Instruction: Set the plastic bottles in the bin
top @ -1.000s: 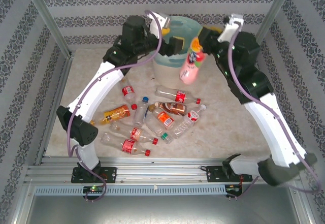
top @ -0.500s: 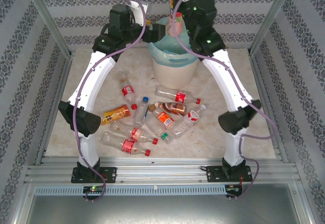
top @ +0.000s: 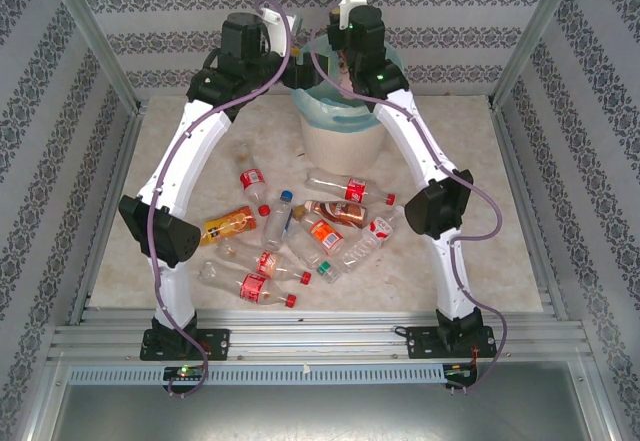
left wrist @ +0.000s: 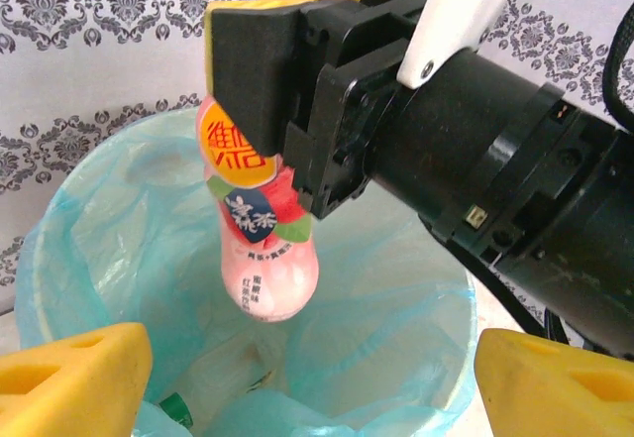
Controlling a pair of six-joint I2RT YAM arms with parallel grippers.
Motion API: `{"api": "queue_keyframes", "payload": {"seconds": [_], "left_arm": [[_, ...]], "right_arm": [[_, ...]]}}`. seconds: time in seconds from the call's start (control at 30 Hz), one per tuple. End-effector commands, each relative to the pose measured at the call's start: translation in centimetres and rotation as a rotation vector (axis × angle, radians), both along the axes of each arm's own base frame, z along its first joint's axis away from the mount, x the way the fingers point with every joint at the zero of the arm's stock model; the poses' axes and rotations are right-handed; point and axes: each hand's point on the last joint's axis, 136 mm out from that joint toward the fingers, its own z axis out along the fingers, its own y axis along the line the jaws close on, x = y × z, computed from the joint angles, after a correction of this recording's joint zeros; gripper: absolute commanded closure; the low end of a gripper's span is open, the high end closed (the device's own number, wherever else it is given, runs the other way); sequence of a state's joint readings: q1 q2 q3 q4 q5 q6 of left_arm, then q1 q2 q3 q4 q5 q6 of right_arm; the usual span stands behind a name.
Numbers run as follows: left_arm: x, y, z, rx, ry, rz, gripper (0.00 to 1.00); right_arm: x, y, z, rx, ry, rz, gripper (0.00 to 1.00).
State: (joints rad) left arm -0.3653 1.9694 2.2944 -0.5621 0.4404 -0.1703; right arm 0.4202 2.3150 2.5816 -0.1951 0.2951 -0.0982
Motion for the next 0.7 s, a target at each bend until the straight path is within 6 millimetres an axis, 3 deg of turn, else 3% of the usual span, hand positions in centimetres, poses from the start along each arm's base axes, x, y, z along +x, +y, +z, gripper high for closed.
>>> {"api": "queue_keyframes", "payload": {"seconds": [0.0,0.1,0.2,0.43,0.53,0.67], "left_arm": [[0.0,0.0,-1.0,-0.013,0.045,-0.007,0.15],[-0.1,0.0,-1.2,-0.008,0.047,-0.012,0.15],[-0.1,0.0,-1.2,-0.004,0.042,-0.011,0.15],[-0.2,0.1,-1.4,-0.004,0.045,-0.015,0.14],[-0.2,0.1,-1.3,-0.003,0.040,-0.014,0.14],[-0.2,0.3,-1.2,-0.004,0.038,-0.012,0.14]], "right_arm": [[0.1,-0.9,0.2,-0.025,-0.005,-0.009,0.92],[0.4,-1.3,-1.1,-0.034,0.027,-0.018,0.85],[0.5,-1.7,-1.4,-0.027,0.036,-0.030,0.68],[0.7,-2.1,-1.9,-0.014,0.049,-0.037,0.64],[0.8,-2.3,-2.2,-0.005,0.055,-0.044,0.55],[0.7,-2.3,-2.1,0.004,0.055,-0.047,0.51]]}}
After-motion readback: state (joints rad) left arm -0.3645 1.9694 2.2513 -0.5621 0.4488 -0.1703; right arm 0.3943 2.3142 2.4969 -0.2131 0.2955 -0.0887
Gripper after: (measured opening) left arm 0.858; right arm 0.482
